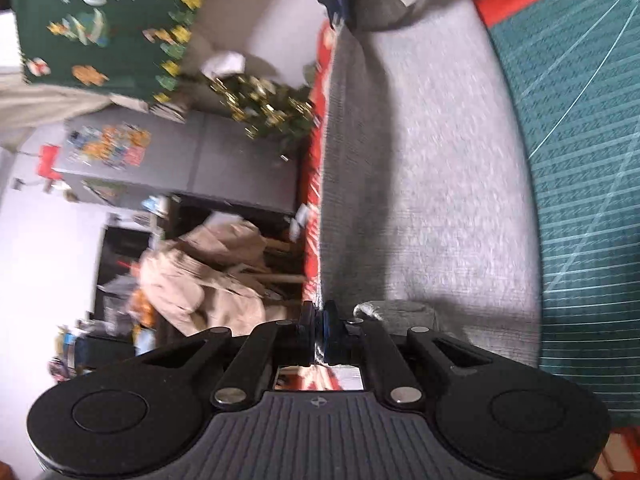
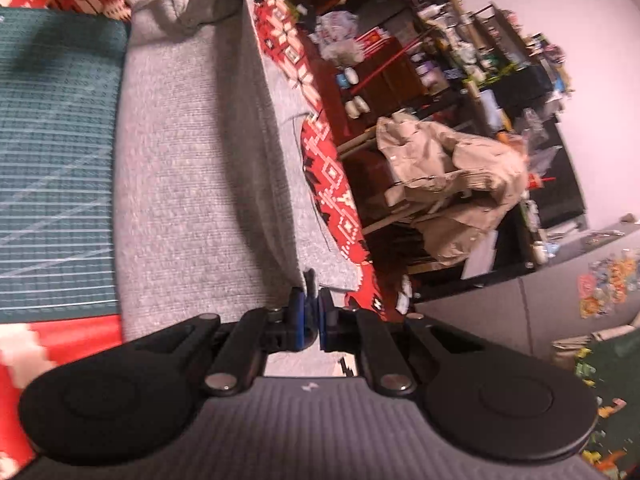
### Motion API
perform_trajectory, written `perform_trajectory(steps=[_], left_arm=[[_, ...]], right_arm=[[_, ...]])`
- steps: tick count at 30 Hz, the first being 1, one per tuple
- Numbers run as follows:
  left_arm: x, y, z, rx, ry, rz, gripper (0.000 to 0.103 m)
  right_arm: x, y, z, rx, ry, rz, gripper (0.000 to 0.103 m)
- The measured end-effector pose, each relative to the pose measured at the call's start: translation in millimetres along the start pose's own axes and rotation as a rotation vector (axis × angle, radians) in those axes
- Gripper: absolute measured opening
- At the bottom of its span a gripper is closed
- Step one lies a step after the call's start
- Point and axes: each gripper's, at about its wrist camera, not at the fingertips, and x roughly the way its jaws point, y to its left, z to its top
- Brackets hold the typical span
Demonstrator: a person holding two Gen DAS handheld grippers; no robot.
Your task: Fold clothes
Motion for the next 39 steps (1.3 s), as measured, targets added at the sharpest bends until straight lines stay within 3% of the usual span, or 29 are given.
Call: perform_trajectory(steps=[3, 4, 6, 7, 8, 11, 16, 19, 21, 24, 28, 33, 36, 39], left_arm=[[32, 3, -4, -0.053, 0.045, -0.068, 0.013], [40, 4, -5, -0.076, 0.055, -0.087, 0.029], [45, 10, -11, -0.136, 0.068, -0.086, 0.055], [44, 14, -14, -0.169, 0.066, -0.088, 0.058], [42, 20, -18, -0.21, 0.069, -0.104, 0.059], [32, 39, -33, -0.325, 0.078, -0.148, 0.067], [23, 65, -60, -0.501, 0.11, -0.189, 0.08], [31, 71, -70, -0.56, 0.129, -0.222, 0.082], [39, 71, -65, -0.51, 0.139, -0.226, 0.083], [52, 75, -58, -0.485, 0.166, -0.312, 0.082], [83, 104, -64, -0.761, 0.215, -0.586, 0.08], [114, 124, -87, -1.158, 0.216, -0.762, 0.083], [116, 128, -103, -1.334, 0.216, -0.722, 0.083], [102, 129, -115, -1.418, 0.2, -0.634, 0.083]], right_arm=[[34, -16, -4, 0.016, 0.02, 0.052, 0.007], [42, -20, -6, 0.04, 0.028, 0.065, 0.009], [51, -31, -11, 0.099, 0.035, 0.082, 0.025], [55, -37, -14, 0.133, 0.036, 0.091, 0.038], [55, -46, -19, 0.186, 0.03, 0.102, 0.042], [46, -65, -40, 0.359, 0.033, 0.132, 0.048], [29, -93, -77, 0.646, 0.041, 0.162, 0.049], [19, -90, -93, 0.766, 0.041, 0.176, 0.049], [18, -83, -98, 0.79, 0.051, 0.18, 0.049], [16, -74, -104, 0.82, 0.059, 0.188, 0.049], [24, -71, -99, 0.857, 0.045, 0.196, 0.052], [31, -70, -88, 0.882, 0.02, 0.197, 0.057], [30, -70, -88, 0.905, 0.013, 0.201, 0.059], [30, -71, -94, 0.965, 0.012, 0.2, 0.059]])
